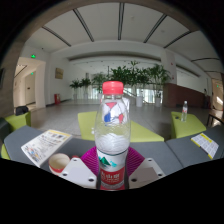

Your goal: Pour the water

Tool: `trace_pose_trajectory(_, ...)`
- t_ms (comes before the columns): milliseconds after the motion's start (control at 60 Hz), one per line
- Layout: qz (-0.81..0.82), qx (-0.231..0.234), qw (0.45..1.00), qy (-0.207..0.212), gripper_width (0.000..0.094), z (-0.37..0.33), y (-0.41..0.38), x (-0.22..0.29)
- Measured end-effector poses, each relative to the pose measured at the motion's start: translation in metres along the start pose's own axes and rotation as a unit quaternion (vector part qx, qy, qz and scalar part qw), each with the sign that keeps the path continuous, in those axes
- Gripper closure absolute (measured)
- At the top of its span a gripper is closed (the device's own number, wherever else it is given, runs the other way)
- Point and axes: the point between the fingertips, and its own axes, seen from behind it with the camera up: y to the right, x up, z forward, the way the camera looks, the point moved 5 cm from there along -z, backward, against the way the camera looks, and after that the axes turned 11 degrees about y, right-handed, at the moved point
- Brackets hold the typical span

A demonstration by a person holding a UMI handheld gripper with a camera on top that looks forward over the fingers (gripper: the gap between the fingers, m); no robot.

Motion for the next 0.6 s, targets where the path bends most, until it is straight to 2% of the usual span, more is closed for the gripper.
trace_pose_trajectory(33, -0.005, 0.001, 1.0, -0.008, 0.0627, -0.005, 0.029, -0.002)
trace_pose_trajectory(250, -0.019, 0.016, 0.999, -0.045, 0.0624, -0.004, 0.029, -0.063)
trace_pose_trajectory(283, -0.017, 0.016, 0.999, -0.025, 0.0618, -0.004, 0.027, -0.061)
trace_pose_trajectory(333, -0.01, 0.013, 0.999, -0.031, 0.0609, -0.004, 0.028, -0.063)
trace_pose_trajectory(350, -0.007, 0.012, 0.999, -0.033, 0.0574, -0.003, 0.032, -0.063)
trace_pose_trajectory(417, 0.005, 0.01, 0.999, -0.033, 0.0534, -0.004, 0.03, -0.062)
trace_pose_trajectory(450, 0.009, 0.009, 0.999, -0.036, 0.0462, -0.005, 0.03, -0.062)
trace_pose_trajectory(517, 0.007, 0.01, 0.999, -0.047, 0.0418, -0.007, 0.032, -0.065)
trace_pose_trajectory(550, 0.009, 0.008, 0.998, -0.06, 0.0362, -0.009, 0.029, -0.068)
trace_pose_trajectory(600, 0.013, 0.007, 0.997, -0.073, 0.0179, -0.014, 0.027, -0.069)
